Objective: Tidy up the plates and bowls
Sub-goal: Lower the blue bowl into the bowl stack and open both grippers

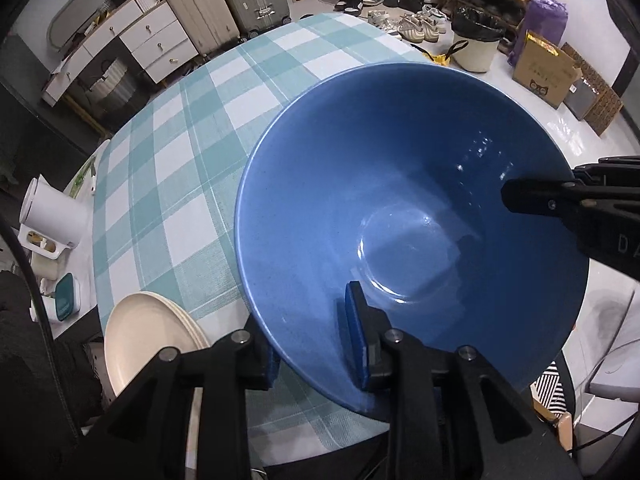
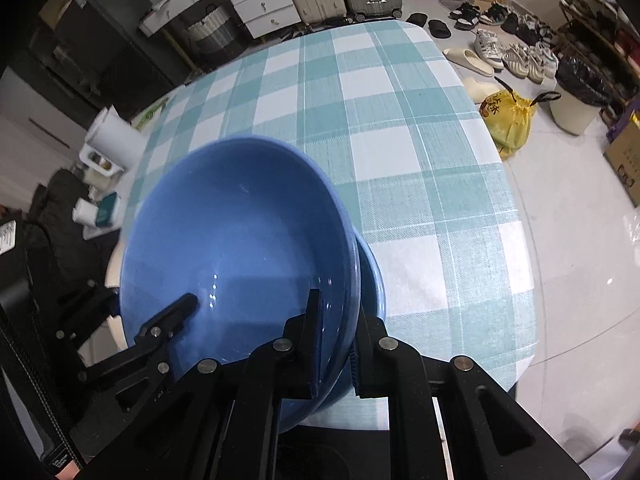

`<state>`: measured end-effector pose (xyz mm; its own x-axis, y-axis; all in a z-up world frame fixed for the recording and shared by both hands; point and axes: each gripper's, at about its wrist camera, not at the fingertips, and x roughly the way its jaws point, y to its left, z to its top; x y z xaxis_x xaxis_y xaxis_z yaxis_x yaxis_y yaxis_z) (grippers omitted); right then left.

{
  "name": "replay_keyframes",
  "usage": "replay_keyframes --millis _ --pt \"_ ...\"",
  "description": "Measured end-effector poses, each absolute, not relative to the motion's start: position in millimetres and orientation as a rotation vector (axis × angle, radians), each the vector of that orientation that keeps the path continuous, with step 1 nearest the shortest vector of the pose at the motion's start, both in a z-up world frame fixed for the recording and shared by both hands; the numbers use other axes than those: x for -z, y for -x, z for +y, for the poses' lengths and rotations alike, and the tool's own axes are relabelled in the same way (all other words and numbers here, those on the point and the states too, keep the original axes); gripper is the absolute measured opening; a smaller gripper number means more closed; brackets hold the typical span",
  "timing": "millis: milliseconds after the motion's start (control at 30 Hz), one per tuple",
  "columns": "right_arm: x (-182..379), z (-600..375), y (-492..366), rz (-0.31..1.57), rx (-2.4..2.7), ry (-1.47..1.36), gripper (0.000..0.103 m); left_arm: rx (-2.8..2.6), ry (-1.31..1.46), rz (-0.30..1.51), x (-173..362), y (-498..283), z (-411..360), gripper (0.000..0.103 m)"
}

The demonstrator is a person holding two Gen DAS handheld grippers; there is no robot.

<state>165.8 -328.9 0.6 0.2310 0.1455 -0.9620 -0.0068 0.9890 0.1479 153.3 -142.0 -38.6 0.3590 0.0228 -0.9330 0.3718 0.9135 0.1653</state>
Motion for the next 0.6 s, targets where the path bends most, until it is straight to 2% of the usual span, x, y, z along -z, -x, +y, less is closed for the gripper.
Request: replay_keyframes --millis 600 --pt "23.9 -310.8 -153.3 1.313 -0.109 0.09 0.013 0.205 -0.444 1.143 66.2 -141.8 -141.2 0.031"
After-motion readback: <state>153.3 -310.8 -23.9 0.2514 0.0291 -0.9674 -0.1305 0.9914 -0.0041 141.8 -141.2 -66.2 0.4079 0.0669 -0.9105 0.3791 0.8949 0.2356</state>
